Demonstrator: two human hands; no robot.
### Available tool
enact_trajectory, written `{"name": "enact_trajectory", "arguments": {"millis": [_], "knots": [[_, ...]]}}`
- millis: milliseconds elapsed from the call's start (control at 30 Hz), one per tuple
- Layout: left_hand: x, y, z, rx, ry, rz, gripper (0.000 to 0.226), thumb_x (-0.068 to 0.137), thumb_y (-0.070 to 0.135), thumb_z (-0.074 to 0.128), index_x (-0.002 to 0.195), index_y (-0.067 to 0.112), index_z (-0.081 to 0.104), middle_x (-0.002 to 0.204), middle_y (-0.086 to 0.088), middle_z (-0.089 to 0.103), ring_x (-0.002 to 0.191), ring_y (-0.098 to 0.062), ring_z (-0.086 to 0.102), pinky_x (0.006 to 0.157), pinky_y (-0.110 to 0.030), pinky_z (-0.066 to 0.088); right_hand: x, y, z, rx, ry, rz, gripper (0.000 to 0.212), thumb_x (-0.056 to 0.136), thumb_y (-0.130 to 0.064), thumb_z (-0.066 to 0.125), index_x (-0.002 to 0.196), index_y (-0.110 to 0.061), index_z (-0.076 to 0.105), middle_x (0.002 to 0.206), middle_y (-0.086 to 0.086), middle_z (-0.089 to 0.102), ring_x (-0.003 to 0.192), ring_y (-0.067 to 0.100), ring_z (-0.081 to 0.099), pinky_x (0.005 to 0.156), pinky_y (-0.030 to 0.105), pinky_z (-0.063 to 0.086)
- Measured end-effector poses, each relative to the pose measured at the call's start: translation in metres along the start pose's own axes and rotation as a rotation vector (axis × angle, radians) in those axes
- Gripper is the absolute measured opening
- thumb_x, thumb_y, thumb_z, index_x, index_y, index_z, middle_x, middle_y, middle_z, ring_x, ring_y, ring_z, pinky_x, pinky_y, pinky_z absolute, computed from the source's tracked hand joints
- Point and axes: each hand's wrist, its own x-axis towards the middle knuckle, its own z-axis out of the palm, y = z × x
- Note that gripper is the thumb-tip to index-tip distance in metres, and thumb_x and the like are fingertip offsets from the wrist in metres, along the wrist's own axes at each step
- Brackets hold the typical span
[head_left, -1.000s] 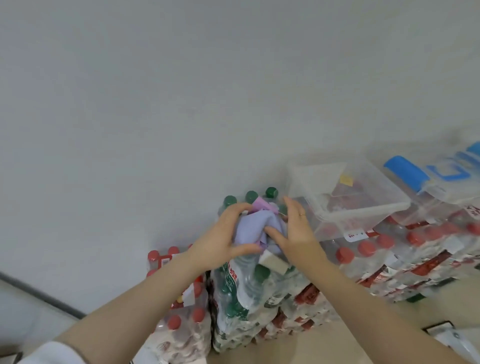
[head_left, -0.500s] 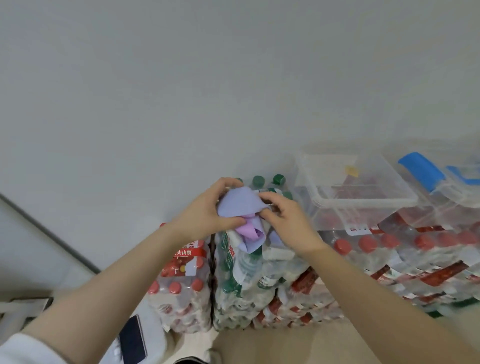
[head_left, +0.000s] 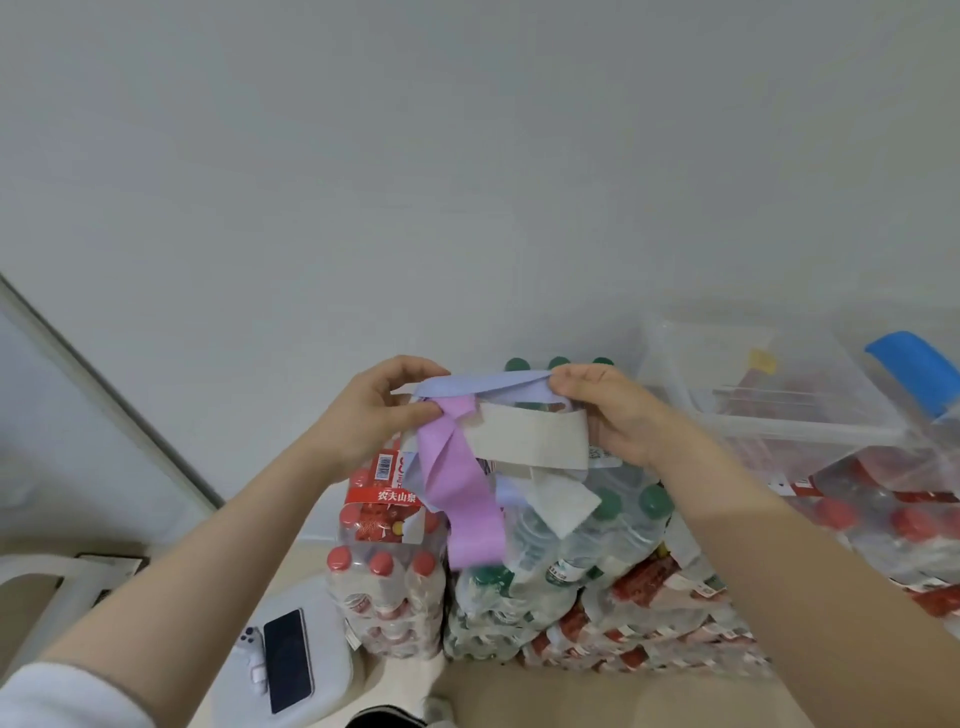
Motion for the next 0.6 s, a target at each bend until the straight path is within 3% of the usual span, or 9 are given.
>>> {"name": "enact_trajectory", "arguments": {"millis": [100,133,200,233,367,433,500,600], "knots": [[-0.003,0.004,-0.004,-0.008,0.023,-0.016,0.021,0.085,-0.005,0.055,0.092,0.013,0.062,0.075,0.010,0.071,0.067,-0.003,0.064,0.062,-0.014,0.049,0.013,0.006,0.013,0.221,0.138,0.082,0.023,0.092,-0.016,0.047,0.078,-0.009,0.064,0.068,0.001,0.066,0.061,0.013,0.061,0.064,0.027,0.047],[-0.004,0.006,-0.003,0.001,0.016,-0.021,0.019,0.086,-0.004,0.055,0.092,0.012,0.063,0.072,0.009,0.071,0.066,-0.004,0.064,0.062,-0.015,0.050,0.018,0.008,0.019,0.202,0.211,0.123,0.022,0.091,-0.018,0.050,0.074,-0.011,0.063,0.066,0.003,0.064,0.061,0.015,0.059,0.062,0.025,0.046],[-0.004,0.010,-0.002,0.008,0.023,-0.033,0.016,0.085,0.001,0.058,0.090,0.014,0.065,0.069,0.008,0.071,0.064,-0.006,0.063,0.061,-0.017,0.050,0.029,0.013,0.027,-0.020,0.334,0.144,0.022,0.088,-0.020,0.054,0.067,-0.013,0.055,0.064,0.005,0.057,0.062,0.021,0.049,0.056,0.023,0.039],[-0.004,0.012,-0.001,0.002,0.036,-0.037,0.014,0.085,0.002,0.059,0.089,0.014,0.066,0.068,0.008,0.070,0.062,-0.006,0.063,0.058,-0.017,0.049,0.032,0.015,0.031,-0.135,0.365,0.120,0.020,0.088,-0.021,0.055,0.071,-0.012,0.057,0.070,0.007,0.056,0.068,0.022,0.047,0.060,0.024,0.039],[0.001,0.020,0.000,0.067,0.113,0.001,0.010,0.083,0.007,0.065,0.086,0.016,0.066,0.063,0.009,0.069,0.058,-0.004,0.061,0.053,-0.014,0.046,0.026,0.002,0.047,-0.402,0.487,-0.160,0.019,0.093,-0.022,0.050,0.108,-0.015,0.060,0.092,-0.009,0.056,0.085,0.007,0.052,0.075,0.021,0.040],[0.004,0.020,-0.001,0.143,0.152,0.018,0.007,0.081,0.008,0.067,0.086,0.014,0.066,0.068,0.005,0.069,0.062,-0.008,0.059,0.058,-0.019,0.045,0.019,-0.005,0.057,-0.416,0.465,-0.320,0.012,0.092,-0.019,0.052,0.101,-0.018,0.061,0.089,-0.012,0.059,0.083,0.007,0.056,0.076,0.021,0.045],[0.007,0.018,-0.001,0.209,0.185,0.024,0.010,0.079,0.009,0.069,0.087,0.010,0.064,0.076,-0.001,0.069,0.066,-0.013,0.058,0.062,-0.025,0.045,0.013,-0.007,0.070,-0.390,0.356,-0.357,0.008,0.091,-0.023,0.054,0.091,-0.020,0.062,0.086,-0.009,0.063,0.080,0.011,0.060,0.080,0.028,0.048],[0.010,0.015,-0.002,0.277,0.253,0.030,0.019,0.076,0.013,0.071,0.093,0.013,0.061,0.088,-0.003,0.069,0.071,-0.019,0.061,0.065,-0.033,0.049,0.014,-0.001,0.088,-0.447,0.215,-0.282,0.024,0.085,-0.035,0.060,0.106,-0.023,0.058,0.105,-0.008,0.062,0.090,0.011,0.063,0.084,0.030,0.052]]}}
